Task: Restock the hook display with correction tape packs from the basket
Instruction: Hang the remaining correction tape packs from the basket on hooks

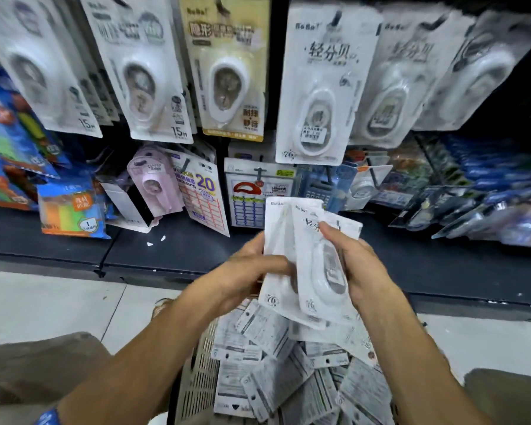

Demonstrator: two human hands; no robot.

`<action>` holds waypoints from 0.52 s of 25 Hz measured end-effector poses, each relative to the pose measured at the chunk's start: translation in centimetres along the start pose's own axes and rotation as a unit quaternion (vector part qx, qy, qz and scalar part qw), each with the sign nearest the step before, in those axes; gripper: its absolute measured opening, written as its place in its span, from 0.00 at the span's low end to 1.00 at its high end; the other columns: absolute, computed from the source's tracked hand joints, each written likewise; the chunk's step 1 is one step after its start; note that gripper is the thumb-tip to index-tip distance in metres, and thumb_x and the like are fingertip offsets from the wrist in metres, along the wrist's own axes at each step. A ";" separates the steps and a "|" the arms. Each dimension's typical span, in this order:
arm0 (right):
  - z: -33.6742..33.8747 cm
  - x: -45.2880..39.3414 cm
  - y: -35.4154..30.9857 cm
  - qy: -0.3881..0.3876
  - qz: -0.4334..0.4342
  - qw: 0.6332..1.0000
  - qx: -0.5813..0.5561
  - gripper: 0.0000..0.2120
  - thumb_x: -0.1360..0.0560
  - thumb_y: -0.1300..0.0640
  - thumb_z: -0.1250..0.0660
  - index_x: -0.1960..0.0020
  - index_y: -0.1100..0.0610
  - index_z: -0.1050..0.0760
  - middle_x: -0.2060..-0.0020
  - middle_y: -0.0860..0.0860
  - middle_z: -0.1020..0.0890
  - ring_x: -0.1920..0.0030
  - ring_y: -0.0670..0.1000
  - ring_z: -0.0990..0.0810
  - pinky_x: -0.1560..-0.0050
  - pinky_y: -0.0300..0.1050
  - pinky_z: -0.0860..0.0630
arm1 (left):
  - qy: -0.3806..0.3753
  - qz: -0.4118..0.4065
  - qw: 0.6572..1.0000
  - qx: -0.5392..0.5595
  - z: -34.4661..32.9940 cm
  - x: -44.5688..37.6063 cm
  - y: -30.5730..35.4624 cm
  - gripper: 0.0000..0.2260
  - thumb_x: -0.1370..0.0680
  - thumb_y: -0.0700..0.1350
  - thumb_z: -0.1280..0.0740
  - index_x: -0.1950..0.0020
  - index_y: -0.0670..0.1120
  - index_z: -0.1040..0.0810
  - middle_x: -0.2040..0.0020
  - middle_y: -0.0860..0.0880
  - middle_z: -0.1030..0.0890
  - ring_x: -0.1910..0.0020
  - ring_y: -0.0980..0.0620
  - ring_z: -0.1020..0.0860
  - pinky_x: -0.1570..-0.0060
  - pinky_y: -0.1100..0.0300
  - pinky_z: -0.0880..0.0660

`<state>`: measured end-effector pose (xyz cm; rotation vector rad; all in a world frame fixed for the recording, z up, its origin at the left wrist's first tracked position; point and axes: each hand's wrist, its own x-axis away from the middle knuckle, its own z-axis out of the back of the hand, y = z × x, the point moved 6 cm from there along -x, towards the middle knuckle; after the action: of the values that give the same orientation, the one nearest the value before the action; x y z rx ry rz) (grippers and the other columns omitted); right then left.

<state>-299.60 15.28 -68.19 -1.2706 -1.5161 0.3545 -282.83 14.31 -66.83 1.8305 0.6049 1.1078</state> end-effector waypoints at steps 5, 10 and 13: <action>-0.3 5.1 -5.2 -0.049 0.018 0.995 0.087 0.32 0.34 0.42 0.20 0.35 0.53 0.23 0.49 0.58 0.13 0.50 0.60 0.13 0.51 0.58 0.16 | 0.045 -0.027 0.997 0.055 -4.7 0.9 4.0 0.26 0.35 0.45 0.21 0.38 0.53 0.20 0.48 0.49 0.12 0.48 0.47 0.14 0.45 0.49 0.18; 1.6 9.3 -9.3 -0.155 0.002 0.969 0.193 0.25 0.33 0.49 0.19 0.40 0.59 0.17 0.44 0.59 0.14 0.47 0.57 0.14 0.46 0.51 0.18 | 0.077 -0.143 0.986 -0.031 -7.1 4.2 11.5 0.27 0.39 0.45 0.19 0.43 0.56 0.22 0.55 0.56 0.12 0.57 0.56 0.13 0.63 0.62 0.19; 2.6 11.1 -13.4 -0.101 0.061 0.970 0.211 0.20 0.35 0.53 0.21 0.55 0.69 0.19 0.61 0.63 0.14 0.68 0.55 0.16 0.67 0.44 0.19 | 0.083 -0.185 0.972 -0.123 -7.7 7.2 15.9 0.24 0.34 0.43 0.19 0.43 0.59 0.23 0.56 0.58 0.13 0.59 0.57 0.14 0.62 0.60 0.19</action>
<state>-307.13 20.43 -53.15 -1.0102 -1.4347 0.8607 -286.69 15.34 -48.20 1.3551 0.8289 1.0338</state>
